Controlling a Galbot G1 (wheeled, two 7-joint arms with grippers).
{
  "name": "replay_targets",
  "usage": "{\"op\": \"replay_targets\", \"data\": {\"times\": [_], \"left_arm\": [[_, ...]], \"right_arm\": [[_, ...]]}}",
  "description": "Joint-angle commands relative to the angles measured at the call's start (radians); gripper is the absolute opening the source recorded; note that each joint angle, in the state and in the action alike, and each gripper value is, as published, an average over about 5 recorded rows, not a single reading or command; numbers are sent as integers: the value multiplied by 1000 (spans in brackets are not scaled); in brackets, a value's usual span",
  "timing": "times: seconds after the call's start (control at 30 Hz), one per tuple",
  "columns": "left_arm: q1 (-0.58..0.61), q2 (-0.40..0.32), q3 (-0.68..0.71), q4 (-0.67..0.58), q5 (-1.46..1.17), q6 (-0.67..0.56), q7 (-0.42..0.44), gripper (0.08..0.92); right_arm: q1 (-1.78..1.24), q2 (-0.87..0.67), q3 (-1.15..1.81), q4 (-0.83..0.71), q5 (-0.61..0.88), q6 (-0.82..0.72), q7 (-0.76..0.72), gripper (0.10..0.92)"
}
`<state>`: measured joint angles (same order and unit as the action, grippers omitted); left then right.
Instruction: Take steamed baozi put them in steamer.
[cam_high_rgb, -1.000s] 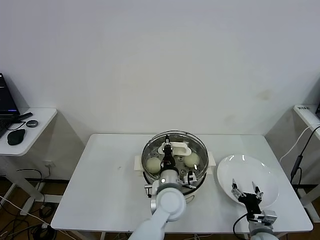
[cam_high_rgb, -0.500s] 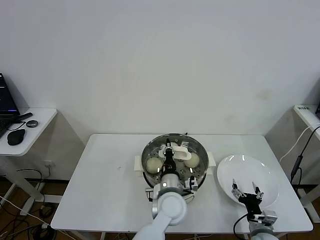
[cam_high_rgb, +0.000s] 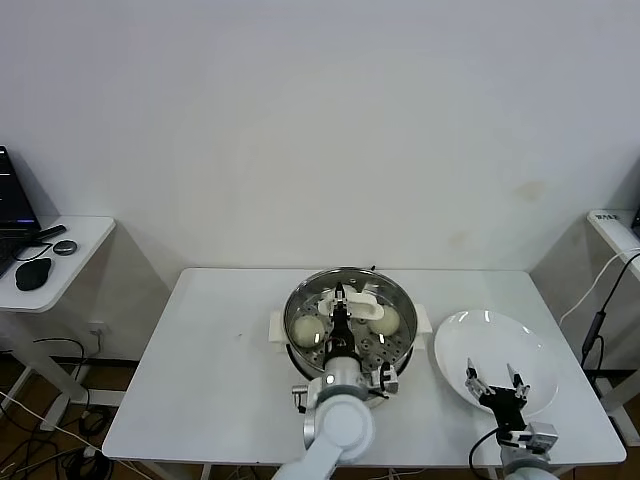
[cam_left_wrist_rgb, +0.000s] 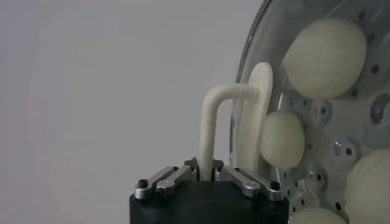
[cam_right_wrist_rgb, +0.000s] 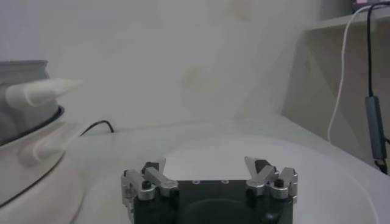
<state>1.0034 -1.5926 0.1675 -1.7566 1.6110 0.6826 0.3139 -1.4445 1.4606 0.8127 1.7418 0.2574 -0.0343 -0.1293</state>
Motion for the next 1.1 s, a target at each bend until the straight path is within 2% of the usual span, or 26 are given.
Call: {"op": "replay_targets", "data": {"times": [0.03, 0.27, 0.4, 0.5, 0.6, 0.7, 0.77, 0.9, 1.0, 1.1], "left_arm": [[70, 40, 23, -215, -117, -7, 65, 358], [171, 96, 22, -438, -147, 7, 109, 557], [247, 135, -15, -558, -187, 6, 89, 653], [323, 152, -137, -633, -352, -24, 28, 745], [431, 174, -323, -688, -640, -159, -67, 806], [542, 185, -512, -680, -919, -371, -188, 821], [598, 166, -619, -638, -1075, -489, -253, 822], [683, 117, -716, -527, -1283, -658, -362, 823], [763, 95, -718, -487, -1395, -724, -393, 823], [827, 85, -704, -477, -1442, -710, -401, 823]], "right_arm": [[0, 1, -1, 8, -8, -2, 0, 823], [-1, 2, 5, 20, -13, -16, 6, 823], [-20, -18, 10, 49, -9, -46, -3, 823], [-36, -38, 8, 60, -6, -17, -8, 823], [-61, -44, 14, 74, -35, 57, -30, 823], [-108, -49, 2, 117, -41, 64, -62, 823], [-138, -60, -23, 144, -37, 50, -54, 823], [-176, -82, -64, 173, -58, 35, -24, 823], [-190, -94, -73, 183, -37, 30, -22, 823], [-208, -102, -71, 195, -26, 25, -25, 823]]}}
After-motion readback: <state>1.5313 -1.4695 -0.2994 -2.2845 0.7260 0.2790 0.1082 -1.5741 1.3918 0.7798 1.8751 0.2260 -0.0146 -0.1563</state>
